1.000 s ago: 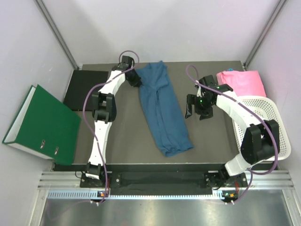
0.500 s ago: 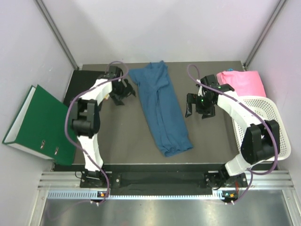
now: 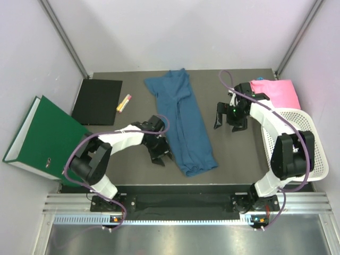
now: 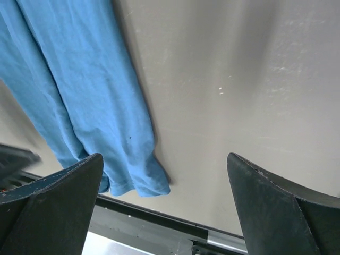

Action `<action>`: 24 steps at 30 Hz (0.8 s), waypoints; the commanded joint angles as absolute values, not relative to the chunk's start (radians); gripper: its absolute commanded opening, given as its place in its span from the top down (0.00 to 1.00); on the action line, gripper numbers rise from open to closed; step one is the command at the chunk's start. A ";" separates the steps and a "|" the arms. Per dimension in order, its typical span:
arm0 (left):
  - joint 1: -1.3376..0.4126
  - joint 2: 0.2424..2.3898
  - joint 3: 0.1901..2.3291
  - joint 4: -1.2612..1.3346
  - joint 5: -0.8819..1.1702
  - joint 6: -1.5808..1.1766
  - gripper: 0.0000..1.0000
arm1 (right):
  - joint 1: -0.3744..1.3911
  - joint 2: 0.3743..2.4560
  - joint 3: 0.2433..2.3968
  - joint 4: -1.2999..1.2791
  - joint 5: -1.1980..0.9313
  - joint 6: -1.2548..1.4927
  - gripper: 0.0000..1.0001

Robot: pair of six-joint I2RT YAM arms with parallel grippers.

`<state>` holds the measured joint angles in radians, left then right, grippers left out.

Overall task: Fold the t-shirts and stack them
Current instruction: Rotate the tshirt 90 degrees

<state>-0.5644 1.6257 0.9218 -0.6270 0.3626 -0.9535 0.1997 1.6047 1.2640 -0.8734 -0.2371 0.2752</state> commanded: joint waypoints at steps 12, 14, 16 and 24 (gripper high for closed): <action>-0.822 1.815 1.084 -0.523 0.411 -1.065 0.42 | 0.110 1.500 1.203 -0.828 -0.308 0.235 0.00; -0.837 1.850 1.094 -0.535 0.416 -1.052 0.44 | 0.104 1.497 1.193 -0.827 -0.316 0.235 0.00; -0.844 1.865 1.106 -0.548 0.420 -1.040 0.64 | 0.103 1.494 1.192 -0.827 -0.321 0.235 0.00; -0.847 1.758 1.120 -0.833 0.284 -0.979 1.00 | 0.100 1.514 1.192 -0.812 -0.348 0.241 0.00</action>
